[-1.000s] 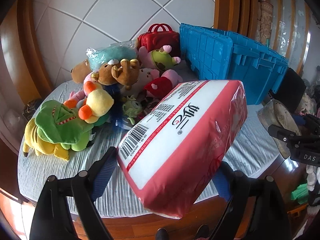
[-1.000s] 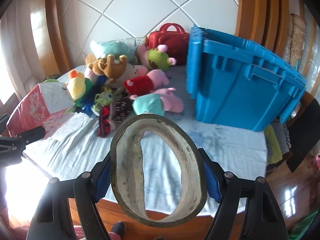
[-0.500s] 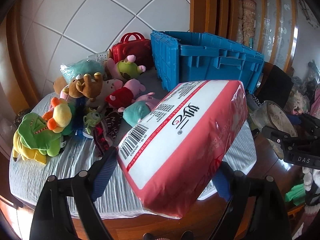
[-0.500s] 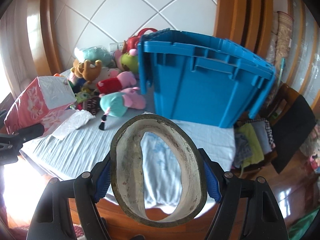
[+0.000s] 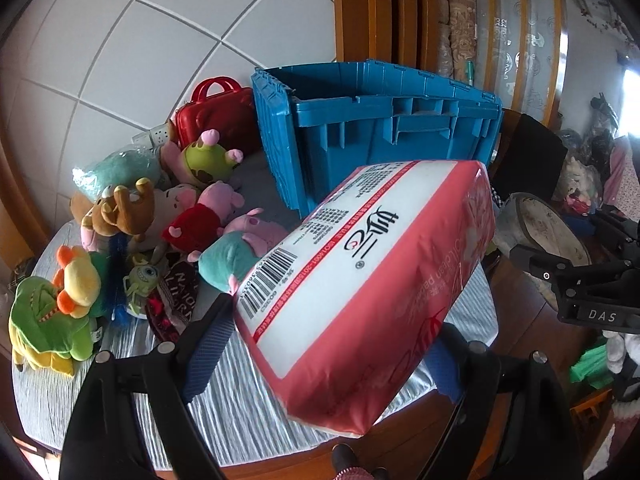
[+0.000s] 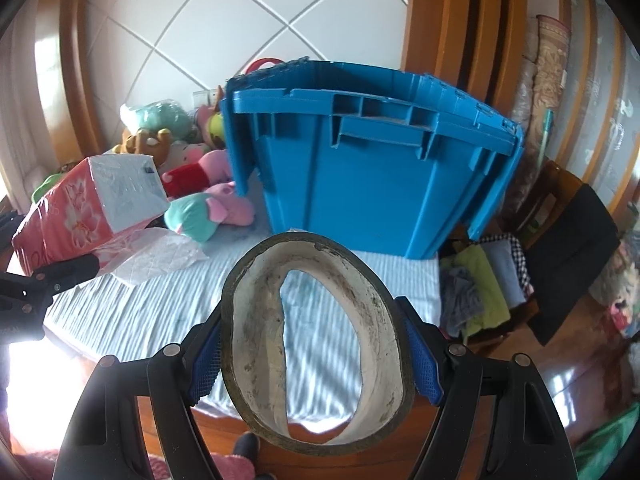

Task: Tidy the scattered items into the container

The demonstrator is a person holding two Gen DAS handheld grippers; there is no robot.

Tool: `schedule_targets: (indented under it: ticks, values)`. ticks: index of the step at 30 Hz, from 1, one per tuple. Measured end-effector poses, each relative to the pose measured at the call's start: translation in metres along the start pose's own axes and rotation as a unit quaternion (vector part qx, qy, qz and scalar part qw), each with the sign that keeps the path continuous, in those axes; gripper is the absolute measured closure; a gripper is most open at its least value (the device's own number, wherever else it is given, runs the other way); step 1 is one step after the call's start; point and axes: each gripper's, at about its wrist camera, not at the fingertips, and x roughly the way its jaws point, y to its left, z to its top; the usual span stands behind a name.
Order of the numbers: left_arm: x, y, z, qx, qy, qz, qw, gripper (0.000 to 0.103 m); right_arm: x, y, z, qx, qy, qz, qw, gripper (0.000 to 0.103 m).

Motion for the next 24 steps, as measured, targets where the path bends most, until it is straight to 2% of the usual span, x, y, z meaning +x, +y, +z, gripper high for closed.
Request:
schedule_targets:
  ticks: [11, 17, 24]
  values:
    - [0.018, -0.004, 0.088, 0.041, -0.061, -0.037, 0.9966, 0.016, 0.013, -0.023, 0.061, 0.004, -0.039, -0.023, 0.999, 0.025]
    - [0.027, -0.015, 0.141, 0.053, -0.078, -0.053, 0.9941, 0.016, 0.015, -0.048, 0.098, -0.004, -0.052, -0.034, 0.998, 0.026]
    - [0.042, -0.030, 0.215, 0.049, -0.105, -0.032, 0.9927, 0.016, 0.028, -0.093, 0.150, -0.023, -0.072, -0.026, 0.997, 0.026]
